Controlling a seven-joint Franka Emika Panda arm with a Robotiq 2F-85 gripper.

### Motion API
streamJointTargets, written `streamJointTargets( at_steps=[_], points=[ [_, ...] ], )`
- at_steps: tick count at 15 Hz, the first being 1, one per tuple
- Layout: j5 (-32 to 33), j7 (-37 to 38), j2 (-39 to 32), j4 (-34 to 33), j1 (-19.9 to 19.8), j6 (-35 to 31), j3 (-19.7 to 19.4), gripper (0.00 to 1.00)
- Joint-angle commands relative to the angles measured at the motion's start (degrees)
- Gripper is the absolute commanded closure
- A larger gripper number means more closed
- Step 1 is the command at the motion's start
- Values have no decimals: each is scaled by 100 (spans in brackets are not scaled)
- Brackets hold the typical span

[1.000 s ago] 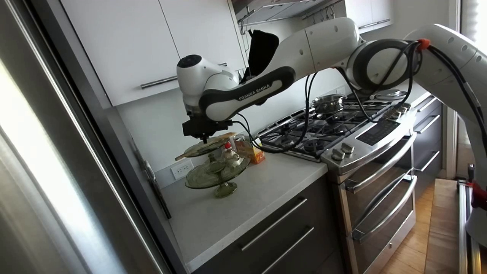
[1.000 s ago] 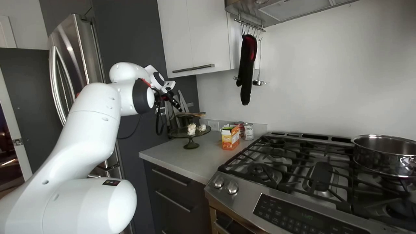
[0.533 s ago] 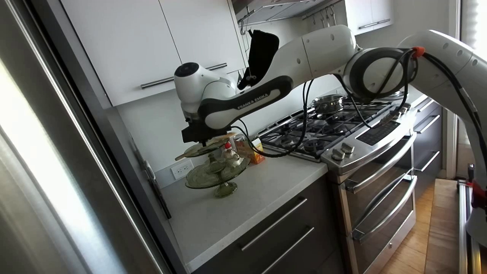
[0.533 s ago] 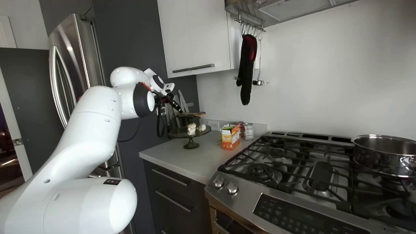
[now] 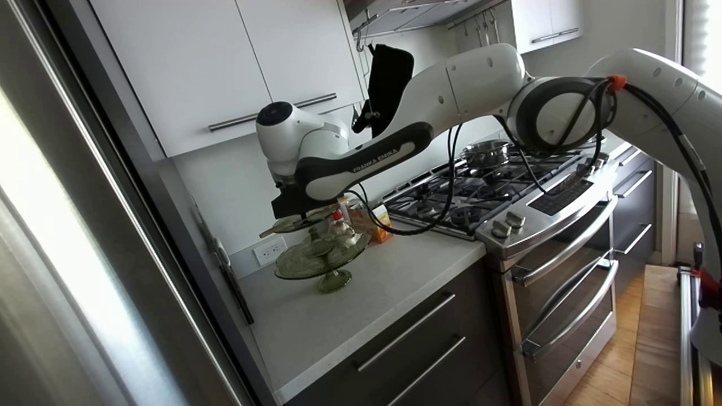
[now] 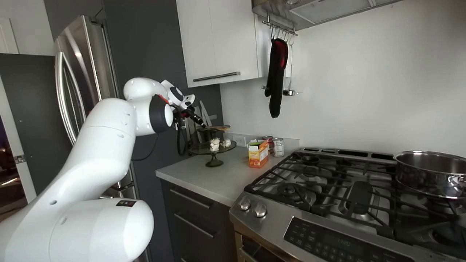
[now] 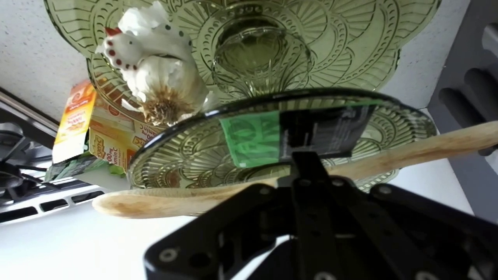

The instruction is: Put the packet on the stand into box

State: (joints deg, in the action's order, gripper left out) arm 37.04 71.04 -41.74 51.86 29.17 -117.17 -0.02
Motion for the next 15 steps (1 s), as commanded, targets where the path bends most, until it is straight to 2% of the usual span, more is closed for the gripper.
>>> streamJointTargets(
  at_steps=[1,7,15],
  points=[
    [151,-243,-145,-164,64,49,-51,100],
    [40,-650,-100,-171,61,237,9,100],
    [-153,-1147,-28,-293,42,829,191,100]
  ],
)
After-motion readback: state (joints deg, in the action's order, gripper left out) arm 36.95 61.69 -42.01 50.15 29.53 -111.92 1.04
